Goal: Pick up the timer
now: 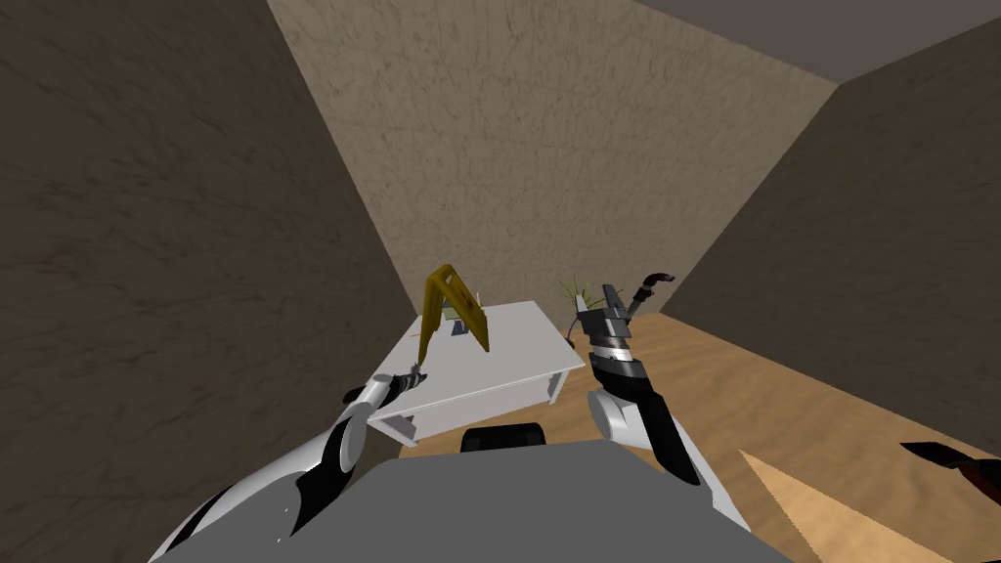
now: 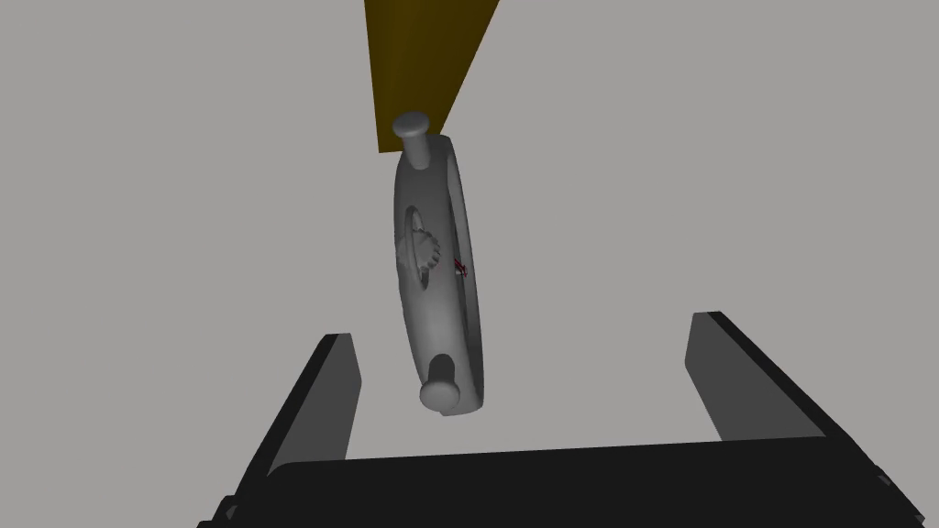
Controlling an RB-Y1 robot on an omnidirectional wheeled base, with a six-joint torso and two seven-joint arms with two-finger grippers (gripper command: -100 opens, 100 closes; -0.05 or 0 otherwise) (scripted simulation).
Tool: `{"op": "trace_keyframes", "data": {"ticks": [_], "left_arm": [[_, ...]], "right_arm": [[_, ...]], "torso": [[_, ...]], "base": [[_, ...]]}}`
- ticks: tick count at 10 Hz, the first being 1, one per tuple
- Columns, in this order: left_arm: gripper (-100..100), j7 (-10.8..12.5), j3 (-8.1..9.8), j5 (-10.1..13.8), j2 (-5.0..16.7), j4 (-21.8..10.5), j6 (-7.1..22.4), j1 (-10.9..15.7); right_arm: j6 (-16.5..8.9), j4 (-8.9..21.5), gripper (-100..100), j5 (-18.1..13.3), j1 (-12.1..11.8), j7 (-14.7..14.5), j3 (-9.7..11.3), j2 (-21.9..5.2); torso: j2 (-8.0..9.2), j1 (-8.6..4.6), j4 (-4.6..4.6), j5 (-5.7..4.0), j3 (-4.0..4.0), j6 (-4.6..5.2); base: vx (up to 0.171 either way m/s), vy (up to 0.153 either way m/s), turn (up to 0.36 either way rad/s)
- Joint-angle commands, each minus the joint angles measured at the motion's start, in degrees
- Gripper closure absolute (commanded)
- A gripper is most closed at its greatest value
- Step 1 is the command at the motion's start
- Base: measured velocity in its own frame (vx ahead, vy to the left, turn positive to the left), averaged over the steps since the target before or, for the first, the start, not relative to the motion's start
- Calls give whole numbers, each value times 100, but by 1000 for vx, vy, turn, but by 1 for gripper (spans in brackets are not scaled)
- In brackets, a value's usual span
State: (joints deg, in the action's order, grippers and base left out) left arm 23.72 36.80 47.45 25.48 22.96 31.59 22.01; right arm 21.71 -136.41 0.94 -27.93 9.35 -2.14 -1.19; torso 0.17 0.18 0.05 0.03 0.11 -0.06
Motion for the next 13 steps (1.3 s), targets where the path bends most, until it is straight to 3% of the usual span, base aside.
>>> {"op": "trace_keyframes", "data": {"ticks": [1, 2, 4, 5, 9, 10, 11, 13], "left_arm": [[-100, -179, 50, 88, 41, -222, -105, 65], [-100, -157, 130, 138, 56, -267, -218, -7], [-100, -68, 101, 86, 33, -144, -150, -46], [100, -83, 106, 93, 35, -156, -165, -45], [100, -75, 110, 96, 35, -155, -165, -45], [0, -74, 110, 96, 35, -156, -166, -45], [100, -179, 50, 88, 41, -222, -105, 65], [100, -189, 10, 63, 34, -200, -48, 102]], "right_arm": [[0, 0, 0, 0, 0, 0, 0, 0], [0, 0, 0, 0, 0, 0, 0, 0], [0, 0, 0, 0, 0, 0, 0, 0], [0, 0, 0, 0, -1, 0, 0, 0], [0, 0, 0, 0, -1, 0, 0, 0], [0, 0, 0, 0, -1, 0, 0, 0], [0, 0, 0, 0, -1, 0, 0, 0], [0, -1, 0, 0, -2, 0, 0, 1]], "torso": [[0, 0, 0, 0, 0, 0], [-8, -7, -2, -1, -4, -1], [-8, -7, -2, -1, -5, 0], [-12, -12, -3, -2, -7, 0], [-21, -17, -6, -3, -13, 4], [-21, -17, -6, -3, -13, 5], [-22, -17, -6, -3, -13, 5], [-34, -32, -10, -8, -21, -2]], "base": [[-17, 24, 8], [-22, 25, -239], [-17, 22, -67], [0, 0, 0], [0, 1, 3], [0, 0, 0], [23, -27, 216], [42, -42, 198]]}}
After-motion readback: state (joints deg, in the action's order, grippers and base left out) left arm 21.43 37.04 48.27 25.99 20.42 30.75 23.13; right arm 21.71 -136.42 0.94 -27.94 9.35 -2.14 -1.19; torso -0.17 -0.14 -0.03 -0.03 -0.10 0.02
